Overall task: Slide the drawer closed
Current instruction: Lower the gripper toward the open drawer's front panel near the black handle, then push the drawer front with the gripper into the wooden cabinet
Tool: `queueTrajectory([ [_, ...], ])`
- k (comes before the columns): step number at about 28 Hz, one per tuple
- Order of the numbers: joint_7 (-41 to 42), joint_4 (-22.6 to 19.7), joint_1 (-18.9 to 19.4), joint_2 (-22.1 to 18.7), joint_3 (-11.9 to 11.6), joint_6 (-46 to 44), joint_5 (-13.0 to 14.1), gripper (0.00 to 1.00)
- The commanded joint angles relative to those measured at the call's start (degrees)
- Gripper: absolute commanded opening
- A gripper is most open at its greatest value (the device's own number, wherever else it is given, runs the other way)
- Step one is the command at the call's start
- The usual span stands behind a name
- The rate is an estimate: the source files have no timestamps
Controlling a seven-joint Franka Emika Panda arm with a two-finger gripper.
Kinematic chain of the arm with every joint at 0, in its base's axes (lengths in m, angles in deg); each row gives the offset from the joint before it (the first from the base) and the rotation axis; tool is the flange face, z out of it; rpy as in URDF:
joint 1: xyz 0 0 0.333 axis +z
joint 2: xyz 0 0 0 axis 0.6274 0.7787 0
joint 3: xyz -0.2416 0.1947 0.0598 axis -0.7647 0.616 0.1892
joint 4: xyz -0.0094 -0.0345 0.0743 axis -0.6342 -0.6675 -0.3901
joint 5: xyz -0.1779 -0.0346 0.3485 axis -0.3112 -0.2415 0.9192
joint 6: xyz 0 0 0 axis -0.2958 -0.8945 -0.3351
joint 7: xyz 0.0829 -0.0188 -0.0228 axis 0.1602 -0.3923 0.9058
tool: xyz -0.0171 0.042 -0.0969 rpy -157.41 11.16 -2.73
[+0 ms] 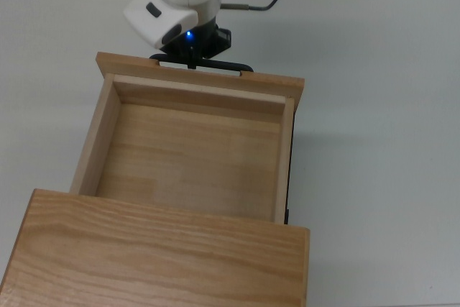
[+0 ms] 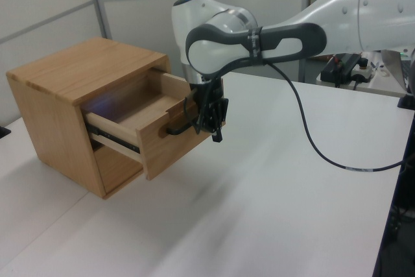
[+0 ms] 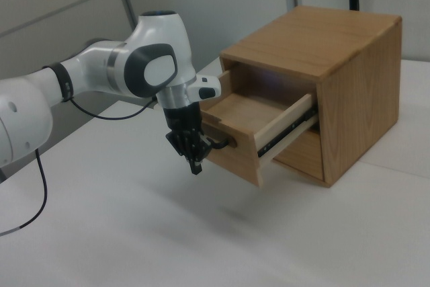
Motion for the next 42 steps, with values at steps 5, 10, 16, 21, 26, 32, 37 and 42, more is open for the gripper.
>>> queueTrajectory([
  [5,-1.06,-0.29,0.53,1.68,-0.41,3.98,0.07,0.00],
  [10,-2.37,-0.29,0.36,2.82,-0.59,10.82,-0.19,0.00],
  [16,-5.45,0.94,0.00,4.14,-0.76,17.07,-1.43,0.00],
  [21,-6.60,0.94,0.00,4.41,-0.76,23.66,-1.95,0.00],
  [26,-9.23,0.94,0.00,5.64,-0.76,29.99,-4.59,0.00],
  [32,-10.21,0.94,-0.08,6.78,-1.11,37.90,-5.21,0.00],
  [37,-10.20,0.94,-0.08,7.40,-1.29,42.39,-6.17,0.00],
  [42,-10.20,0.94,-0.96,7.40,-1.29,42.75,-6.52,0.00],
])
